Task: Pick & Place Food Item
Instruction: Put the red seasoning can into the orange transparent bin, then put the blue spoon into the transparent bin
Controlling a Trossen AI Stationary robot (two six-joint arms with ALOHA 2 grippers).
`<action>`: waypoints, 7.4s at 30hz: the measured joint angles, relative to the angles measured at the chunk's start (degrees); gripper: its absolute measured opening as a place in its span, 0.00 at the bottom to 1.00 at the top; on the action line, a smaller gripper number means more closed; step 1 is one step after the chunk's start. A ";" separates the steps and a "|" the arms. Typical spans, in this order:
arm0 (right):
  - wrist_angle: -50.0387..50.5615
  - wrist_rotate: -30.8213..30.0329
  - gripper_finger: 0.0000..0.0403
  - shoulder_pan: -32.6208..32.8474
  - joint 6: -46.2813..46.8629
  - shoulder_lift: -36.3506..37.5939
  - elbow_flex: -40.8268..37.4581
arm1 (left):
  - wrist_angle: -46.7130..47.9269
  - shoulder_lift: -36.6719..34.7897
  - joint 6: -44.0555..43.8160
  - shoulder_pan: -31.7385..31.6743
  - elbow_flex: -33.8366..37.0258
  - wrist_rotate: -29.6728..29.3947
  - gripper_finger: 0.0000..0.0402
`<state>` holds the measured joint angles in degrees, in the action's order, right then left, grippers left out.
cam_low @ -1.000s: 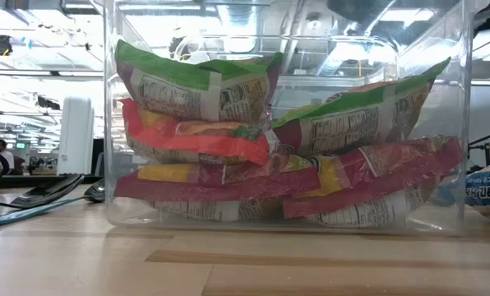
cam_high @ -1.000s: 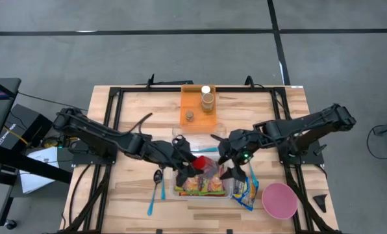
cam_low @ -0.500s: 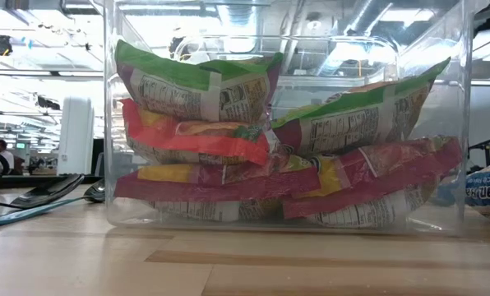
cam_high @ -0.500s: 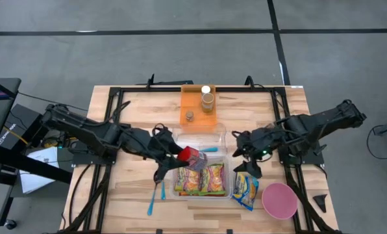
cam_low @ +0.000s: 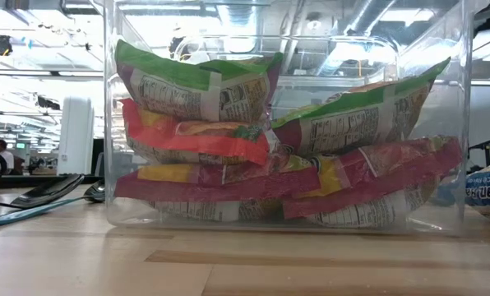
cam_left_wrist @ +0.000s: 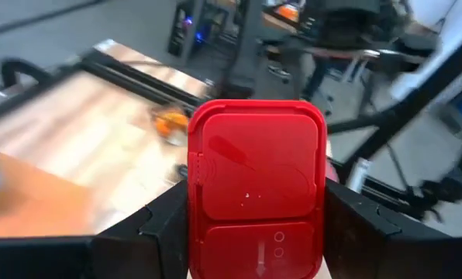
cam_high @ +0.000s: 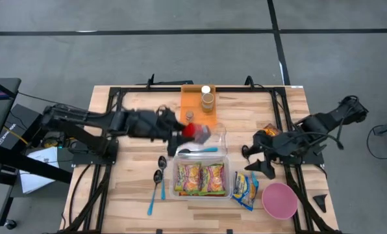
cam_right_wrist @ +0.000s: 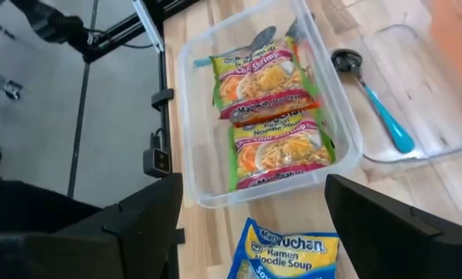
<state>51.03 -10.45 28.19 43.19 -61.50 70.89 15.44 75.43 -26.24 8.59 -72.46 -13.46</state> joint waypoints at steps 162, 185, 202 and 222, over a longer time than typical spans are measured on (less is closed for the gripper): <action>12.78 -22.25 0.77 9.02 26.54 1.07 -0.02 | 40.47 3.24 22.90 -22.11 -35.39 24.59 0.86; 32.76 -8.94 0.77 4.34 54.79 -14.51 0.00 | 52.55 3.48 15.19 -12.31 -35.30 11.32 0.86; 11.06 -1.56 0.71 0.04 54.35 -17.02 -18.92 | 52.50 3.48 13.75 -11.81 -35.30 11.31 0.86; -9.93 1.45 0.71 -1.73 56.93 -16.57 -36.16 | 52.13 3.48 12.24 -11.81 -35.33 11.31 0.86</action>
<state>41.09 -8.99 26.46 100.12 -78.06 34.74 67.57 78.91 -14.00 -3.22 -107.79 -2.15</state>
